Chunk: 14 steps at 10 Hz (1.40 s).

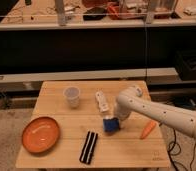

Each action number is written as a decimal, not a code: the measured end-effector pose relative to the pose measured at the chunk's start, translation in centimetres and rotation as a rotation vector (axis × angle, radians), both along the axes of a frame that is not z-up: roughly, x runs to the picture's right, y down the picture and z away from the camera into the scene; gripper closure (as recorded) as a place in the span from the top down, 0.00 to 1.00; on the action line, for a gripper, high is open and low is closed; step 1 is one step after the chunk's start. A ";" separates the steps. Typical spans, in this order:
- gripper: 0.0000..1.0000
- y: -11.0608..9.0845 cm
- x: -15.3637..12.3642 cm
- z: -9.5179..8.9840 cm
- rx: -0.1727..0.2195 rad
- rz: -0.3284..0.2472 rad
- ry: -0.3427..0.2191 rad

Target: Wipe the white sponge on the table

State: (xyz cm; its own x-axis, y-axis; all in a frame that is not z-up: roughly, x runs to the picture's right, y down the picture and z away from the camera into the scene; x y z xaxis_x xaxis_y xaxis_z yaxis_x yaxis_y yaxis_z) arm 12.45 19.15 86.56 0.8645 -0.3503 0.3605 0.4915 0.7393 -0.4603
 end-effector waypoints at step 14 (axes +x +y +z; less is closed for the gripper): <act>0.03 0.6 -4.5 -0.2 -0.032 0.007 0.014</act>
State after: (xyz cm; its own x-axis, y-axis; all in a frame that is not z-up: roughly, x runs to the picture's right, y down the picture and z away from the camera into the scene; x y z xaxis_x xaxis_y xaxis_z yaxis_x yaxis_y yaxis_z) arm 7.93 19.74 86.35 0.8718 -0.3327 0.3596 0.4799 0.7272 -0.4908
